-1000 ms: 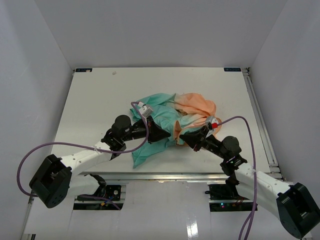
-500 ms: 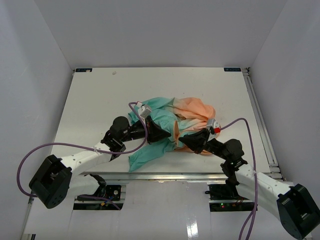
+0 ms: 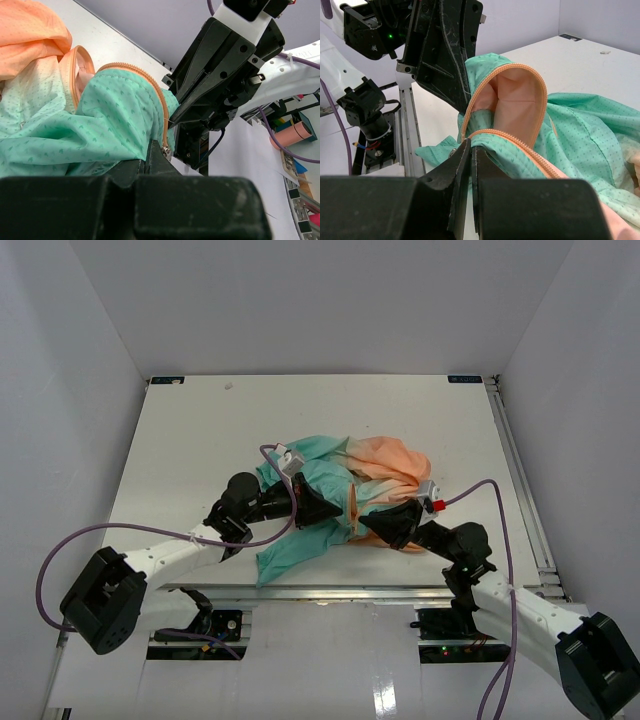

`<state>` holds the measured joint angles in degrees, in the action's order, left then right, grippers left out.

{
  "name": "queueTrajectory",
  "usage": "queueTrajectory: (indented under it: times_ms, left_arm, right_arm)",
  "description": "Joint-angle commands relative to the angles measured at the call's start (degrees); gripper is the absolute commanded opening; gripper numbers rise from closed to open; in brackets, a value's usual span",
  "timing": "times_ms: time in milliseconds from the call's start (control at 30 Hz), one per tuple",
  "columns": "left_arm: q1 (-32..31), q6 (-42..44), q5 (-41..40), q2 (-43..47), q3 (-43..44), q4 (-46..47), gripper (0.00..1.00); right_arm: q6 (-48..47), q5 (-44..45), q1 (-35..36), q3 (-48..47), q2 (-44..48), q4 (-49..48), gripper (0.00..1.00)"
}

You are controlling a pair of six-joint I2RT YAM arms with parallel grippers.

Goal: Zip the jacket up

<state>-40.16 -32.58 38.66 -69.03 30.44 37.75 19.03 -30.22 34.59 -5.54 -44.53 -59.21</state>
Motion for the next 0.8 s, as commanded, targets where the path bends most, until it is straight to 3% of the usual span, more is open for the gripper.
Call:
queueTrajectory:
  times_ms: [0,767]
  left_arm:
    - [0.2,-0.7,2.4,-0.1,0.2,1.8,0.00]
    - [0.2,-3.3,7.0,-1.7,0.6,4.1,0.00]
  right_arm:
    - [-1.0,0.1,0.2,0.0,1.3,-4.8,0.08]
    - [-1.6,1.1,0.3,-0.4,0.8,-6.0,0.08]
